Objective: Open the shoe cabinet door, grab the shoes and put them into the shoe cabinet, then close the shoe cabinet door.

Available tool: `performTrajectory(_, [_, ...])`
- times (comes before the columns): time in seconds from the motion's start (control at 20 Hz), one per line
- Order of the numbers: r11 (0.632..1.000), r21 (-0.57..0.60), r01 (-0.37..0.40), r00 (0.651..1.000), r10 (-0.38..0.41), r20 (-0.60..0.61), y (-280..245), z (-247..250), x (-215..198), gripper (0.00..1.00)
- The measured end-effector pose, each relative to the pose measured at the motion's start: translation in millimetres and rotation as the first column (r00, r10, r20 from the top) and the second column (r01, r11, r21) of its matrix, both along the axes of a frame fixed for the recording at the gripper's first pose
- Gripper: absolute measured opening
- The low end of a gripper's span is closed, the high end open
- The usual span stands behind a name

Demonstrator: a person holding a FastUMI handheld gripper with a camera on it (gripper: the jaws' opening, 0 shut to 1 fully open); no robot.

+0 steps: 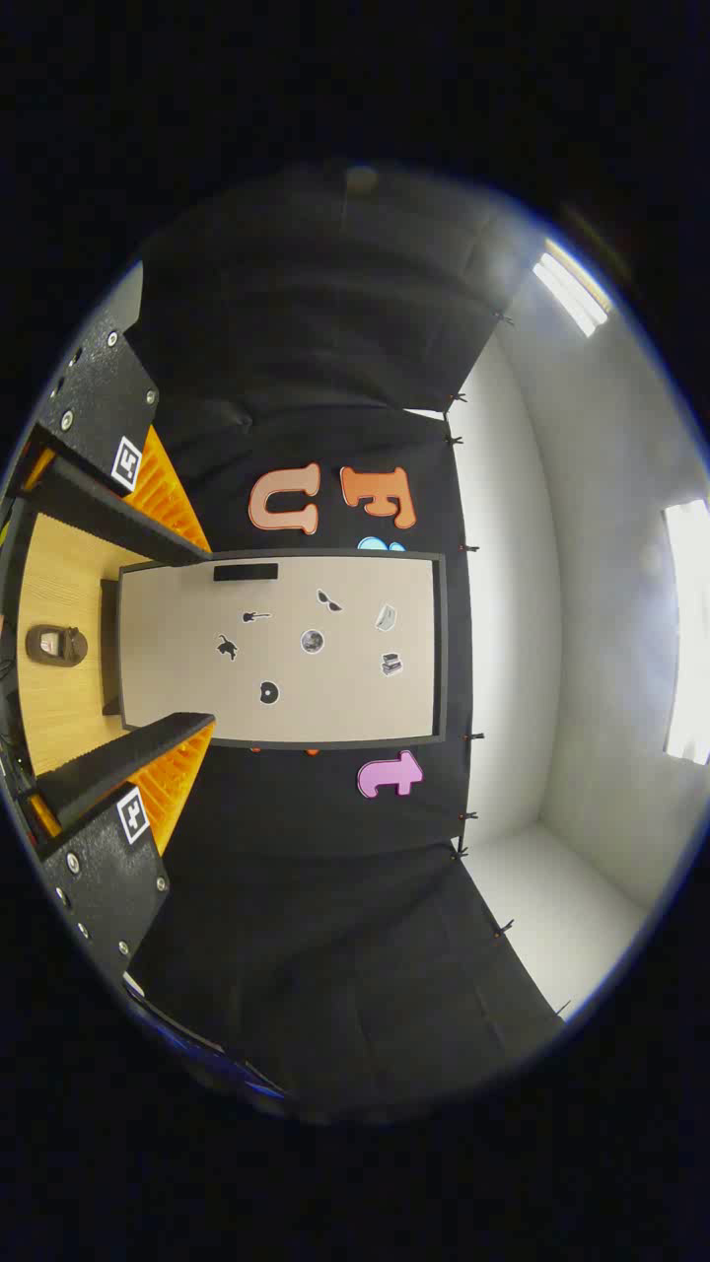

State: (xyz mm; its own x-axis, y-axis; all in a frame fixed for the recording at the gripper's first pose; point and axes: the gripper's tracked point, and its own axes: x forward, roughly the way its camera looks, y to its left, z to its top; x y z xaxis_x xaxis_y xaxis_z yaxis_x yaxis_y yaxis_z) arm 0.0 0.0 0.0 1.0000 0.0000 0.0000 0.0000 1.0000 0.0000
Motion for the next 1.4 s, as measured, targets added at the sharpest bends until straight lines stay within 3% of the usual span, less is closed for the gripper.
performTrajectory(0.85, [1.0,0.001,-0.015,1.0,0.015,-0.015,15.7,-7.3,17.3,0.93])
performTrajectory(1.4, [1.0,-0.004,0.01,1.0,-0.011,-0.019,59.2,-20.7,67.4,0.93])
